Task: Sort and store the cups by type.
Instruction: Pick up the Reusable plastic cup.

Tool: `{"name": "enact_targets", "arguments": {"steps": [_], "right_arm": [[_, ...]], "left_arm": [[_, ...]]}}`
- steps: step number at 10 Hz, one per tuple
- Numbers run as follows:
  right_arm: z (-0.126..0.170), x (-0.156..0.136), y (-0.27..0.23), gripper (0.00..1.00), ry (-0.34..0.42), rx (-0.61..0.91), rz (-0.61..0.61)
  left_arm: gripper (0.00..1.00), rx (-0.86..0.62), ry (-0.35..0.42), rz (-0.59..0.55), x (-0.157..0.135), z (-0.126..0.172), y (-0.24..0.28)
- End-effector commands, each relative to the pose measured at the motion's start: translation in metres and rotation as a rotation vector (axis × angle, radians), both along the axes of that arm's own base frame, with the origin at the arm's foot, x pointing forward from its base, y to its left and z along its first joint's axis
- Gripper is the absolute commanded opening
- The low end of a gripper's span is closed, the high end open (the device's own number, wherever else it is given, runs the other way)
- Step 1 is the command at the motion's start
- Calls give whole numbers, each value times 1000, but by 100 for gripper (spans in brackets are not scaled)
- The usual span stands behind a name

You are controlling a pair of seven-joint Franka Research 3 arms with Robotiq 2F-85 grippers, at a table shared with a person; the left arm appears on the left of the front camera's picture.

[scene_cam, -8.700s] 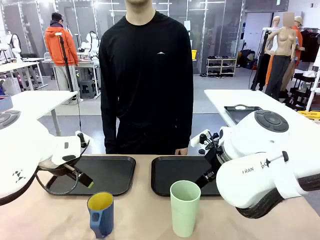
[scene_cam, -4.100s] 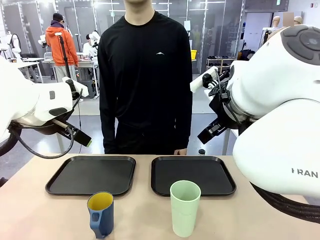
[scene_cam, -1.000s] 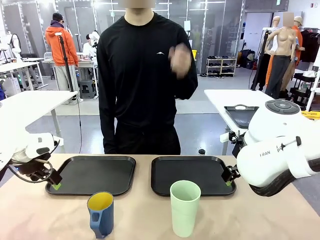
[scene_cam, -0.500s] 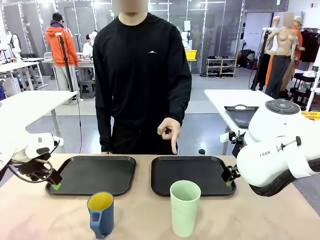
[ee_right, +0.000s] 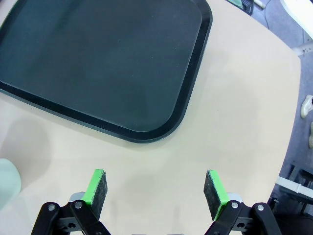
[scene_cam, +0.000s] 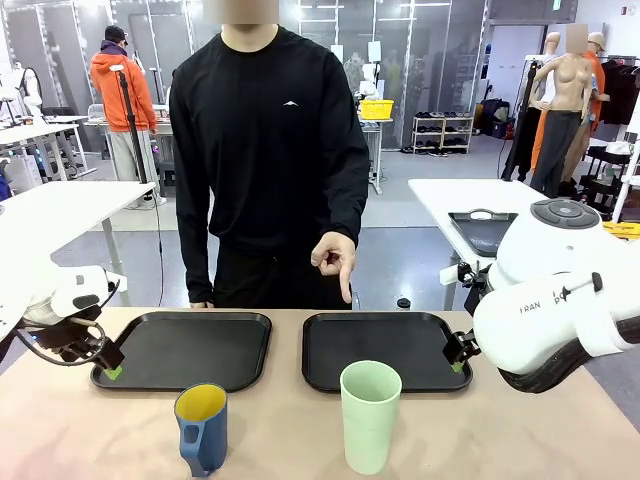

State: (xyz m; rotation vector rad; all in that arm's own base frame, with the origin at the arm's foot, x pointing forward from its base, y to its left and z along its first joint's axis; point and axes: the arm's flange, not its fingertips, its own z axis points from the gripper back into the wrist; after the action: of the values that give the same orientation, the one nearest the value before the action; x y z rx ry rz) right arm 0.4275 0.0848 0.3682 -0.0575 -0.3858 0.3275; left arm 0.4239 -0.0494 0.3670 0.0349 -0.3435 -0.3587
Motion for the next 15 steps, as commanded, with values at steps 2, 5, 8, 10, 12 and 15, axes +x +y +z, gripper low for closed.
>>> {"name": "enact_targets", "arguments": {"steps": [2, 5, 8, 10, 12, 15], "right_arm": [[0, 0, 1, 100, 2, 1, 2], [0, 0, 1, 100, 2, 1, 2], [2, -10, -8, 100, -14, -65, 186], [8, -23, -27, 100, -39, -144, 345], [4, -35, -37, 100, -37, -78, 473], [-16, -44, -52, 100, -1, -59, 591]], "left_arm": [[100, 5, 1, 0, 0, 1, 1], [100, 5, 1, 0, 0, 1, 1], [100, 5, 1, 0, 0, 1, 1], [100, 5, 1, 0, 0, 1, 1], [100, 5, 1, 0, 0, 1, 1], [100, 5, 1, 0, 0, 1, 1]]}}
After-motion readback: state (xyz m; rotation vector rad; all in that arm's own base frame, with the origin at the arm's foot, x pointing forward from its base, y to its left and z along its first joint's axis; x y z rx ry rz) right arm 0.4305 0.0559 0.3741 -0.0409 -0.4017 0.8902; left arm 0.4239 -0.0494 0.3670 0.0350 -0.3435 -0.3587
